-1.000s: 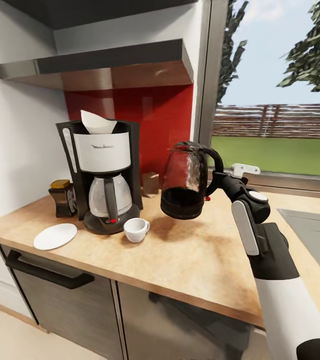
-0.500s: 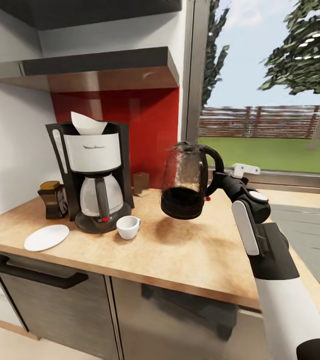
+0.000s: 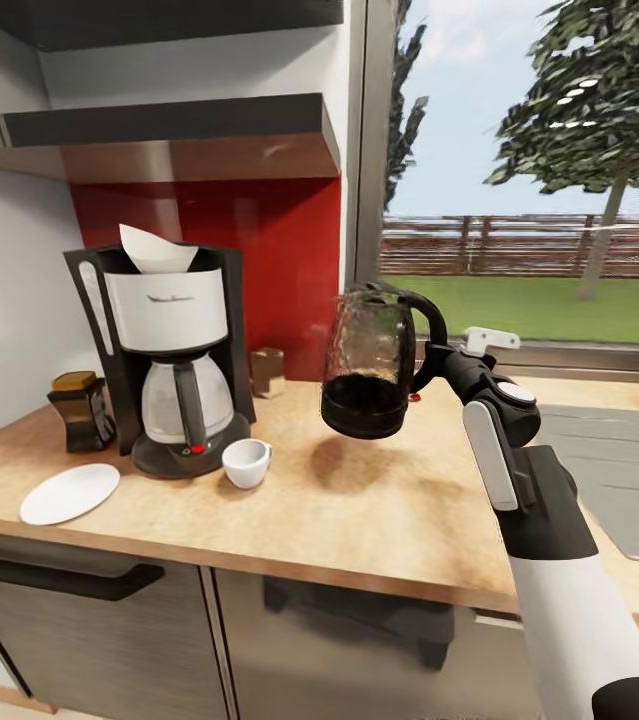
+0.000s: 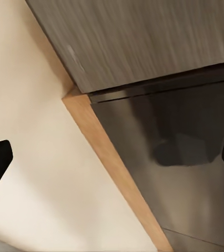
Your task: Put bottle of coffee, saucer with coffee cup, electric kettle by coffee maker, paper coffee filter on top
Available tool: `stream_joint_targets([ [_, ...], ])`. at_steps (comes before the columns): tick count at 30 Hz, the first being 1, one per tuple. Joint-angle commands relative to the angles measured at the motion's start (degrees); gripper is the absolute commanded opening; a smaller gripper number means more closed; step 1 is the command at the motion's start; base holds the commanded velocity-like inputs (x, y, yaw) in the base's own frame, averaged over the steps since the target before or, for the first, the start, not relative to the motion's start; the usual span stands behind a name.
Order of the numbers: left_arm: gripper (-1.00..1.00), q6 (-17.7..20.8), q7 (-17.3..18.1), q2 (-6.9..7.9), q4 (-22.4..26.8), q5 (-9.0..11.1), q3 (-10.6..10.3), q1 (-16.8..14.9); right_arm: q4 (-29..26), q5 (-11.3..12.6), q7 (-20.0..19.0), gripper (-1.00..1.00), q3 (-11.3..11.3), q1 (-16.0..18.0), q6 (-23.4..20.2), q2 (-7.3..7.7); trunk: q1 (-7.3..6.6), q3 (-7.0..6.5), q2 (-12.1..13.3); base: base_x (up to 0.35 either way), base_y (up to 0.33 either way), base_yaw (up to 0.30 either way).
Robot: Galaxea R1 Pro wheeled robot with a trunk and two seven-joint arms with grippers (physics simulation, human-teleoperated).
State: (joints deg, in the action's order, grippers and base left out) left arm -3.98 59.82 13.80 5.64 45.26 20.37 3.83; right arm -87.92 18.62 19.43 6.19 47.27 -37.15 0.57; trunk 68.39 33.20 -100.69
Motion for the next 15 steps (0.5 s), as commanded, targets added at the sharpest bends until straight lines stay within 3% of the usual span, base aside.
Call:
stream_joint_targets([
  [1, 1.0, -0.41, 0.03, 0.0, 0.07, 0.18, -0.26, 0.03, -0.06, 0.45, 0.61, -1.0, 0.14, 0.06, -0.11, 0.04, 0.0, 0.01, -0.03, 0.012, 0.032, -0.259],
  [6, 1.0, -0.41, 0.03, 0.0, 0.07, 0.18, -0.25, 0.03, -0.06, 0.45, 0.6, -1.0, 0.14, 0.04, -0.11, 0.04, 0.0, -0.19, -0.03, 0.003, 0.051, -0.245],
  [15, 1.0, -0.41, 0.03, 0.0, 0.07, 0.18, -0.27, 0.03, -0.06, 0.45, 0.58, -1.0, 0.14, 0.02, -0.11, 0.04, 0.0, -0.29, -0.03, 0.0, 0.228, -0.101],
])
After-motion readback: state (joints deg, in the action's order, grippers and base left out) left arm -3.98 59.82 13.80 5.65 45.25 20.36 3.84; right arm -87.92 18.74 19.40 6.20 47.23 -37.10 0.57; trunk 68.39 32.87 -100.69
